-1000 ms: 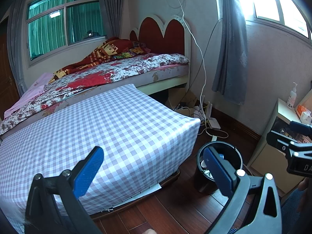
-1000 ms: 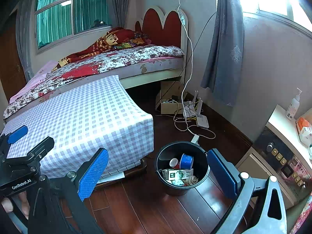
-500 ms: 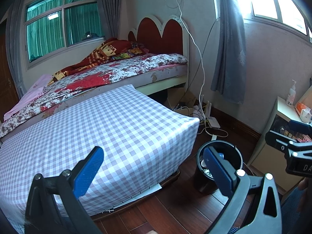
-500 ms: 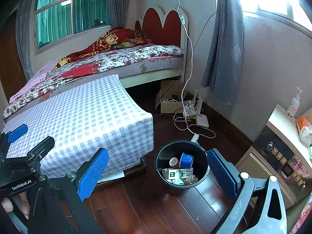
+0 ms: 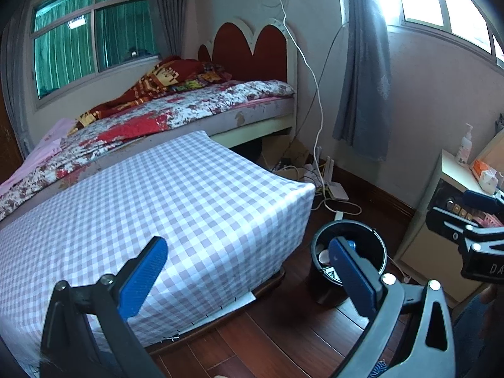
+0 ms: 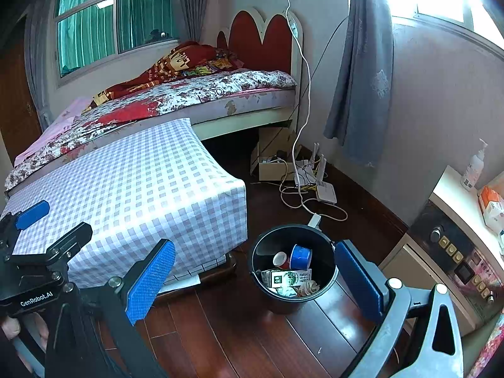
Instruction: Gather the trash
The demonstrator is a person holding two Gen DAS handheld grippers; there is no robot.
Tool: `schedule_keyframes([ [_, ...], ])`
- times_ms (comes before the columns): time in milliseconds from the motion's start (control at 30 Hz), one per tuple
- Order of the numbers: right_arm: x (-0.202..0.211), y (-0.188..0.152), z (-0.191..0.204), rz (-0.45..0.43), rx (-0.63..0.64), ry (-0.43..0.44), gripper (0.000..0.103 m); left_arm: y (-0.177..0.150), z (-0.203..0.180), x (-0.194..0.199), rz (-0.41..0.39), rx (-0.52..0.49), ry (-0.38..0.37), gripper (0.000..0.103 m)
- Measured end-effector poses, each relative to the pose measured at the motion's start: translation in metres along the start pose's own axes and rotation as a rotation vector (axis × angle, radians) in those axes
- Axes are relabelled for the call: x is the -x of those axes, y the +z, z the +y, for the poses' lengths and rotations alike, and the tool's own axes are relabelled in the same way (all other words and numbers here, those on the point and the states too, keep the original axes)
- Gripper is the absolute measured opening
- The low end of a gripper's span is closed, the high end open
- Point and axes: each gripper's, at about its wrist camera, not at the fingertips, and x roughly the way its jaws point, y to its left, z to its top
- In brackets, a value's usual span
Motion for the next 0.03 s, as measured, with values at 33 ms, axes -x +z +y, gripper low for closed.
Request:
schedule_keyframes([
  [33, 0.0001, 0.0005, 0.0000, 0.001, 0.000, 0.000, 0.102, -0.0001, 0.0005, -0.0005, 0.003, -0.003, -0.003, 0.102],
])
